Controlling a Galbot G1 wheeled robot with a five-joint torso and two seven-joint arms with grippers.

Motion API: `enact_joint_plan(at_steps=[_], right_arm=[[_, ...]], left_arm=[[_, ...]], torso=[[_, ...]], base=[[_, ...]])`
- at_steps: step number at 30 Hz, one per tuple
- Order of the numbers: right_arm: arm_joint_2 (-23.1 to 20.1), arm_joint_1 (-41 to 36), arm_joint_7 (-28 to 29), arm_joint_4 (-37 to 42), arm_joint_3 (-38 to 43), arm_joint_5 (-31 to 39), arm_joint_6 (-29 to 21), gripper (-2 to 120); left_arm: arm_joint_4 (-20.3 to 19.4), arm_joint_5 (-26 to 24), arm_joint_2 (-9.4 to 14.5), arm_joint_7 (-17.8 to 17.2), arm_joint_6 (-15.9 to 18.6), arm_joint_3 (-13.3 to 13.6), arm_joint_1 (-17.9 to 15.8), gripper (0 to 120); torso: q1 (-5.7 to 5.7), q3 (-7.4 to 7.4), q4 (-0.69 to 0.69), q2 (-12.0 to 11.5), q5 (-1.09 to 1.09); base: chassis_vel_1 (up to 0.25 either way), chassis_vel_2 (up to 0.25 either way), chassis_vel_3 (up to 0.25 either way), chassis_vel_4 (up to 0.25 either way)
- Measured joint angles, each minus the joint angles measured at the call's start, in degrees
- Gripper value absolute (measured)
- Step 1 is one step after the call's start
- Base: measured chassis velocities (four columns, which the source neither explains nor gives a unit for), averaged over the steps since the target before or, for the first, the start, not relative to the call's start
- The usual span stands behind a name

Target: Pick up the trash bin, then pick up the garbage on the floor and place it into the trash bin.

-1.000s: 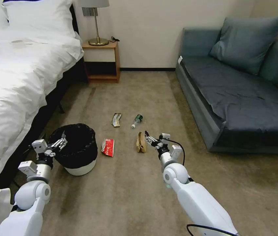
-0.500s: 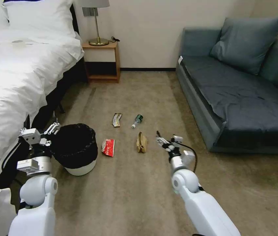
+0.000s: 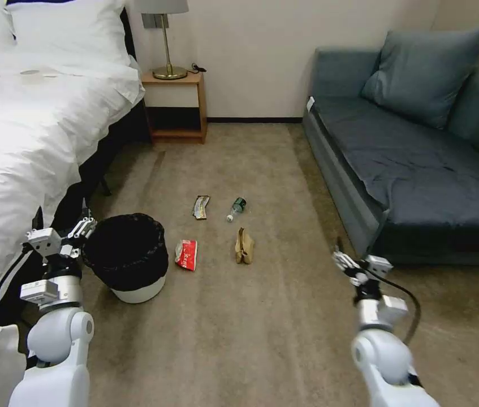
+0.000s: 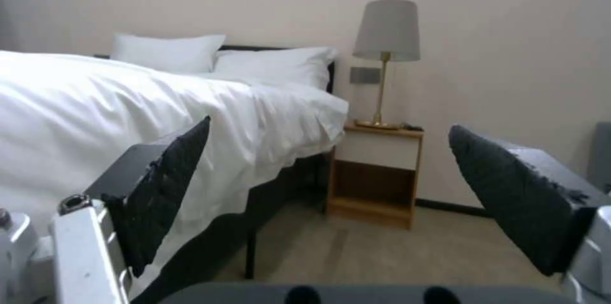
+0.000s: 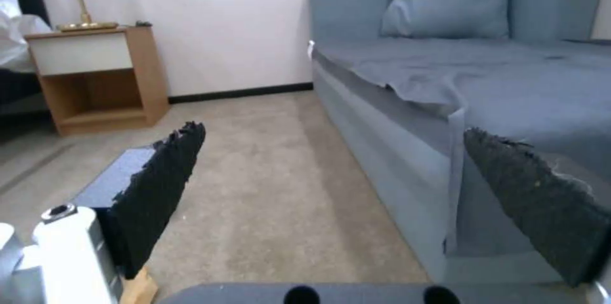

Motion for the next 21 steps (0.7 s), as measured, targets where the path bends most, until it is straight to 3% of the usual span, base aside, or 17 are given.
enact_joint_plan(at_steps=[11,15,17,18,21], right_arm=[[-1.84,-0.45,-0.13,-1.14,-0.02,1.22,0.44,100],[-2.48,-0.44,-0.14,-2.0,-0.02,1.45,0.84,100],[-2.8,-0.45,-0.17,-2.72,-0.04,1.46,1.29,100],[-2.8,-0.45,-0.17,-2.72,-0.04,1.46,1.29,100],[-3.23,-0.58,-0.41,-3.64,-0.05,1.46,1.96,100]], left_arm=[[0.2,-0.36,0.87,-3.21,3.44,0.01,0.25,100],[-0.17,-2.0,1.73,-6.25,6.72,0.31,0.32,100],[-1.0,-4.77,3.2,-9.18,10.49,0.53,0.97,99],[-1.0,-4.77,3.2,-9.18,10.49,0.53,0.97,99],[-1.56,-8.61,6.82,-12.08,14.72,0.44,1.65,99]], torso=[[0.0,0.0,0.0,0.0,-0.02],[0.0,0.01,-0.01,0.0,-0.02],[0.0,0.0,-0.01,0.0,-0.02],[0.0,0.0,-0.01,0.0,-0.02],[0.0,0.0,-0.01,0.0,-0.02]], base=[[0.0,0.0,0.0,0.0],[0.0,0.0,0.0,0.0],[0.0,0.0,0.0,0.0],[0.0,0.0,0.0,0.0],[0.0,0.0,0.0,0.0]])
